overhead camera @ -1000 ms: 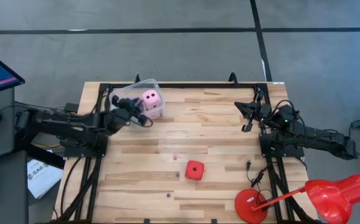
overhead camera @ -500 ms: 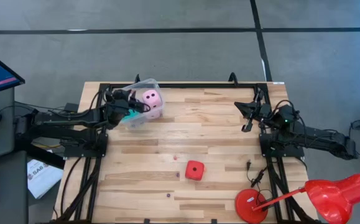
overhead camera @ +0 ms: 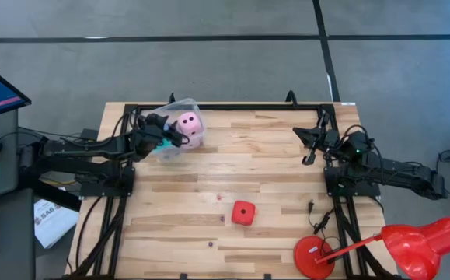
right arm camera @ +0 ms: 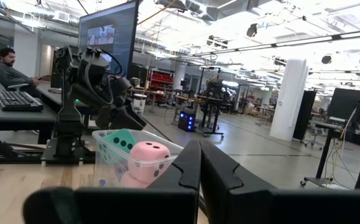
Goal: Pick & Place Dice
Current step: Put the small red dice into the transparent container
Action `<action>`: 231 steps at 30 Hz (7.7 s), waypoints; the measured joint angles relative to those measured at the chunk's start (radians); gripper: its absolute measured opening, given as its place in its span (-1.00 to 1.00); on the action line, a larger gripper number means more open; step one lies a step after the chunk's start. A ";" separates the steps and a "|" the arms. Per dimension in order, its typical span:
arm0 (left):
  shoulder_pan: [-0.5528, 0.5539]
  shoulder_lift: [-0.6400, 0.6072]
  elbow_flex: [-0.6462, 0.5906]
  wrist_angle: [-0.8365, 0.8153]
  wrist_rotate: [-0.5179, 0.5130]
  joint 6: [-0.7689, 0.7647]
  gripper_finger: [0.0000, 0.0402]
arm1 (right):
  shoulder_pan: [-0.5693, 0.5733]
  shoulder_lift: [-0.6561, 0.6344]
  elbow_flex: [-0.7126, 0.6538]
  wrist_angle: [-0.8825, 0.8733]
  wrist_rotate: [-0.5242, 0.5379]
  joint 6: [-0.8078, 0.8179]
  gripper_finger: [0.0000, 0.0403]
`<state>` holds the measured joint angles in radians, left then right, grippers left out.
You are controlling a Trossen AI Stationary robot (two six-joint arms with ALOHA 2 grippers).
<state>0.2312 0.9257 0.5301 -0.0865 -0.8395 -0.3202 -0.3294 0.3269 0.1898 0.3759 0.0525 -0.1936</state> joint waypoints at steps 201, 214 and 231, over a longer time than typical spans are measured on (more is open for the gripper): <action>-0.504 0.886 0.257 0.282 0.496 -0.078 -0.01 | 0.002 0.000 0.000 0.130 -0.314 0.290 -1.00; -0.494 0.938 0.260 0.315 0.501 -0.076 -0.04 | 0.002 0.000 0.000 0.130 -0.314 0.290 -1.00; -0.492 0.922 0.259 0.290 0.519 -0.077 -0.41 | 0.002 0.000 0.000 0.130 -0.314 0.290 -1.00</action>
<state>-0.2611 1.8481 0.7887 0.2035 -0.3205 -0.3975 -0.3276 0.3271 0.1902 0.5060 -0.2611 0.0962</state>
